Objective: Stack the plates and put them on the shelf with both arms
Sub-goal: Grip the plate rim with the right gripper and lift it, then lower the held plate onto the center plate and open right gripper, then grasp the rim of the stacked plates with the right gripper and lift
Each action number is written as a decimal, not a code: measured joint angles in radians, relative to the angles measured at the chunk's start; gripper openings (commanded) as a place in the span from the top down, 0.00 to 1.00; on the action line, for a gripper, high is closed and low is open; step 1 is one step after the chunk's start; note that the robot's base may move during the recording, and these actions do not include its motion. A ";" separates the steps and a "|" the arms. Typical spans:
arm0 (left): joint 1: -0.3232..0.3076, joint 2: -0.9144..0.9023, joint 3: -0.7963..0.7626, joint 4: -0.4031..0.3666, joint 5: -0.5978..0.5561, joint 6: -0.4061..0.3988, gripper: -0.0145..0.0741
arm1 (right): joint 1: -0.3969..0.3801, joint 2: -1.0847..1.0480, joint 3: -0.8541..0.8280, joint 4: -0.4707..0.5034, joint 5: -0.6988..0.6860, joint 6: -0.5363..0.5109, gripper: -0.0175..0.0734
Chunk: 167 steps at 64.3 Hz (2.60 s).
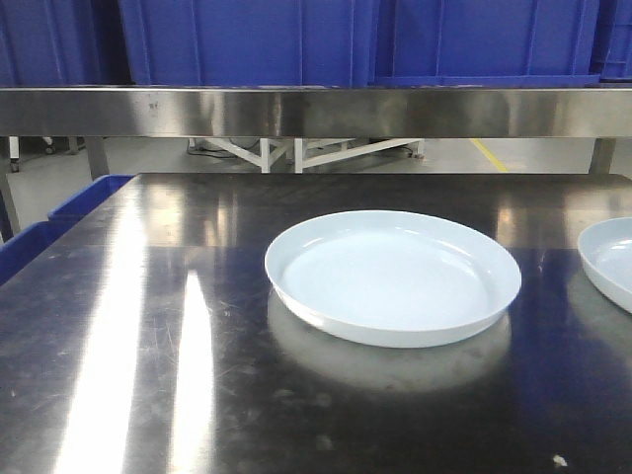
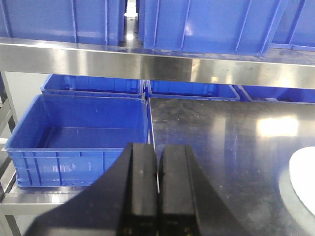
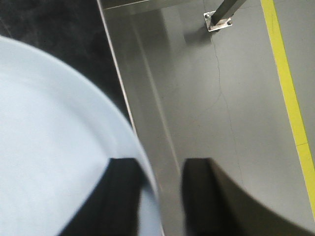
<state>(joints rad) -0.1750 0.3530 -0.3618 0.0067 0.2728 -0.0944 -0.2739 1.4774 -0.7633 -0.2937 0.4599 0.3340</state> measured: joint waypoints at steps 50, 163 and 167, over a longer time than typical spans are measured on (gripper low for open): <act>0.000 0.000 0.000 0.000 0.000 0.000 0.74 | 0.380 -0.202 -0.284 0.111 0.081 0.000 0.75; 0.000 0.000 0.000 0.000 -0.002 0.000 0.74 | 0.693 0.205 -0.287 0.126 0.111 0.000 0.78; 0.000 0.000 0.000 0.000 -0.002 0.000 0.74 | 0.693 0.205 -0.287 0.135 0.087 0.008 0.72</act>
<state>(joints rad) -0.1750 0.3530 -0.3618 0.0067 0.2710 -0.0944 0.4193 1.6820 -1.0507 -0.1584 0.5469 0.3420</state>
